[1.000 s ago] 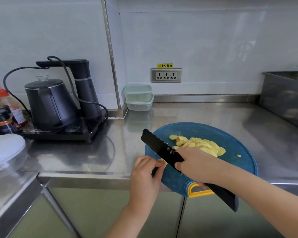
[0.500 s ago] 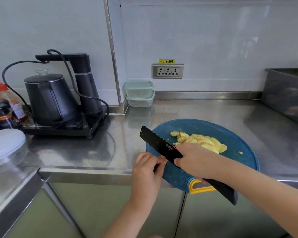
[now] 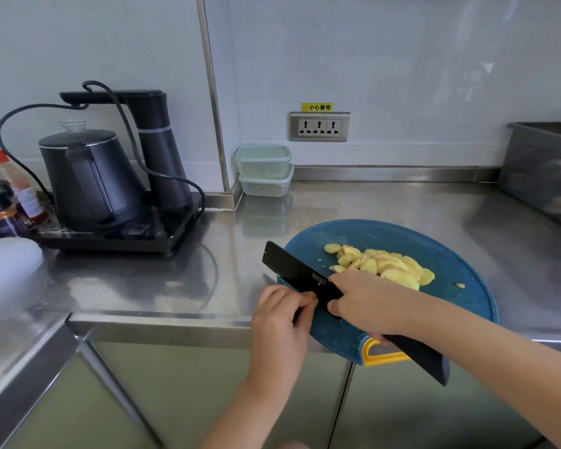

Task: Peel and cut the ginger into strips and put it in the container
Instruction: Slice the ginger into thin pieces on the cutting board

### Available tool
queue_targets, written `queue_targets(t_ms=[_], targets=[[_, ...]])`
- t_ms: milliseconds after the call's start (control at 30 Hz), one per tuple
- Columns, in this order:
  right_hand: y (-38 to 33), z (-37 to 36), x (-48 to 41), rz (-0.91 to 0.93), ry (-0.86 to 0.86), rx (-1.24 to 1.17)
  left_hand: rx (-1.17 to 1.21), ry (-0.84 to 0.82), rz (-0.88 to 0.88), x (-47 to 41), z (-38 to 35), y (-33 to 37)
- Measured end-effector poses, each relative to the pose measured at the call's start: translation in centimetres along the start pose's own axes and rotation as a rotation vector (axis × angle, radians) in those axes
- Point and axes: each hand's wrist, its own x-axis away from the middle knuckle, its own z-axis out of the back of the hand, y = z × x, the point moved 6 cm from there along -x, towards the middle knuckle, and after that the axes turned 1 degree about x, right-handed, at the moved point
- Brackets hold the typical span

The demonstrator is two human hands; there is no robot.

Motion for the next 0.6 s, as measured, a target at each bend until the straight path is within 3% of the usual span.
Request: queue_targets(t_ms=[600], targets=[[1.0,1.0,1.6,0.015,0.033,-0.131,0.001,-0.044,0.102,-0.2,-0.2,-0.2]])
